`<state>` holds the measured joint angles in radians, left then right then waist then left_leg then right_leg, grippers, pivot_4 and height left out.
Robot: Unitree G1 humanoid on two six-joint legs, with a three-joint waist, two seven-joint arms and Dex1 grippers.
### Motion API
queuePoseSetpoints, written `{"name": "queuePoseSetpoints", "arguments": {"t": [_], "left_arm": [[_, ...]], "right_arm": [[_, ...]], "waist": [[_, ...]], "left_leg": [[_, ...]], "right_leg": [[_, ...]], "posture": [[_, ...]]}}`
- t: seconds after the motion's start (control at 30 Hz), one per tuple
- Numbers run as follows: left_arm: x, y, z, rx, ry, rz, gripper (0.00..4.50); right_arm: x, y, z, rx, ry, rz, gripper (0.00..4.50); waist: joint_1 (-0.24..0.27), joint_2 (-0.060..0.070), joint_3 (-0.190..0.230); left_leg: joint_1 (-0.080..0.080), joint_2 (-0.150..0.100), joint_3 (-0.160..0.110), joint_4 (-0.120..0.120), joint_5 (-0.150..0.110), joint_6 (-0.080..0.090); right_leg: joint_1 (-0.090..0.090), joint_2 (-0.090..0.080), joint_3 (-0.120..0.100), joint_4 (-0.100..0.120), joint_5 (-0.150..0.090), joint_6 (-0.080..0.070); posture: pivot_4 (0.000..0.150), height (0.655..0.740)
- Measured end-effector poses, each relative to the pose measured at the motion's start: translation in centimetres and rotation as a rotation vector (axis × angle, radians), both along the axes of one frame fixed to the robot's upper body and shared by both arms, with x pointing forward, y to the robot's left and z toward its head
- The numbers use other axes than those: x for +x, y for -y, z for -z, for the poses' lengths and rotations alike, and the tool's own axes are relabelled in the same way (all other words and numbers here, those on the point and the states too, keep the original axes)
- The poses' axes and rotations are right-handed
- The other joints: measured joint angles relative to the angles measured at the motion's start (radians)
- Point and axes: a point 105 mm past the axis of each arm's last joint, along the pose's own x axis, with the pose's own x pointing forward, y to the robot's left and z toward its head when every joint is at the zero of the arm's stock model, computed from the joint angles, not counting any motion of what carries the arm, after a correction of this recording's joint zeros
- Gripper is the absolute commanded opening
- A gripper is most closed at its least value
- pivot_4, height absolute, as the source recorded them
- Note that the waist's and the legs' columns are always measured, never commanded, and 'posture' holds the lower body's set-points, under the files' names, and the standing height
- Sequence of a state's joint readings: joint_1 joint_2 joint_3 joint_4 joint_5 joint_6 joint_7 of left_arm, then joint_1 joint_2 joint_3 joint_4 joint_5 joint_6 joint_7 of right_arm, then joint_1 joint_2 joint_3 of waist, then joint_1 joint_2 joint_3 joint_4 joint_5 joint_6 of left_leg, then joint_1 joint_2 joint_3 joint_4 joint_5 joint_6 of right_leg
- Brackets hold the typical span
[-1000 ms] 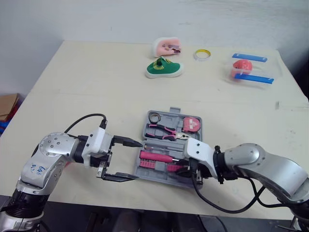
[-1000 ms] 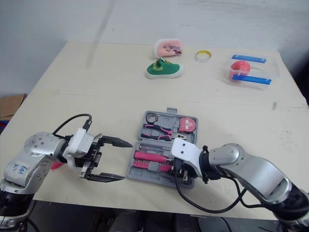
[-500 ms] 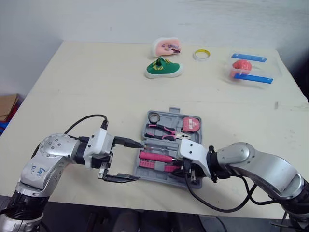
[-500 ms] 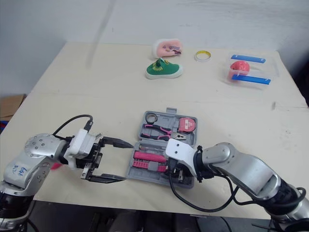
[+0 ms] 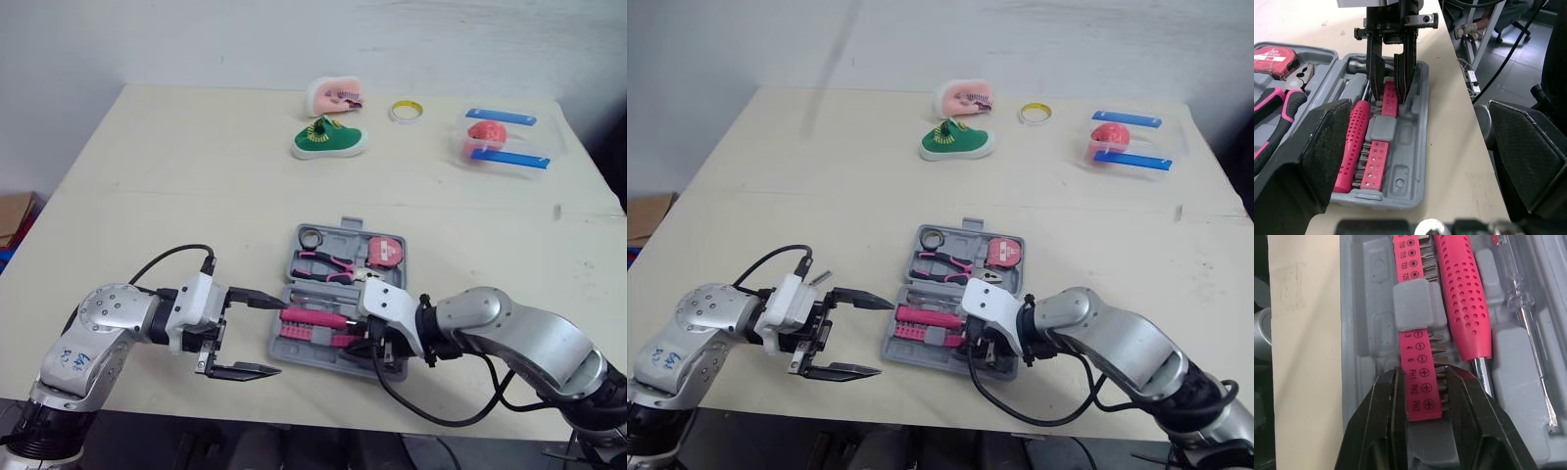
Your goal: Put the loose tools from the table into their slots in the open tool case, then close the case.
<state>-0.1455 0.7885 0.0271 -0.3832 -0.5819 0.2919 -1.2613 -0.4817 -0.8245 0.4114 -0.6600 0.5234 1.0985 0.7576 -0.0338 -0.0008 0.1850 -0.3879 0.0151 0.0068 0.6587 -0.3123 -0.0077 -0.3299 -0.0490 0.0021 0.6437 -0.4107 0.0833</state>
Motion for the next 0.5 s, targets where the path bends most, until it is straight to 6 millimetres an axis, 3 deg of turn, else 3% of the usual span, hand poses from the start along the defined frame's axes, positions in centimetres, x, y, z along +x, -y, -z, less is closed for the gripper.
{"name": "queuePoseSetpoints", "arguments": {"t": [0.3,0.5], "left_arm": [[-0.1,-0.5,0.0,0.014,-0.006,-0.021,4.50],[0.4,-0.5,-0.4,0.003,0.015,-0.049,4.50]], "right_arm": [[-0.8,2.2,-2.7,0.065,0.012,-0.088,2.68],[-0.3,3.7,-4.8,0.238,0.077,-0.097,2.68]], "waist": [[0.006,0.000,0.000],[0.006,0.000,0.000]], "left_leg": [[-0.001,0.000,0.000,0.000,0.000,0.000],[-0.001,0.000,0.000,0.000,0.000,0.001]], "right_leg": [[0.000,0.000,0.000,-0.001,0.000,0.000],[0.001,0.000,0.000,-0.001,0.000,0.000]], "posture": [[0.150,0.7400],[0.150,0.7400]]}}
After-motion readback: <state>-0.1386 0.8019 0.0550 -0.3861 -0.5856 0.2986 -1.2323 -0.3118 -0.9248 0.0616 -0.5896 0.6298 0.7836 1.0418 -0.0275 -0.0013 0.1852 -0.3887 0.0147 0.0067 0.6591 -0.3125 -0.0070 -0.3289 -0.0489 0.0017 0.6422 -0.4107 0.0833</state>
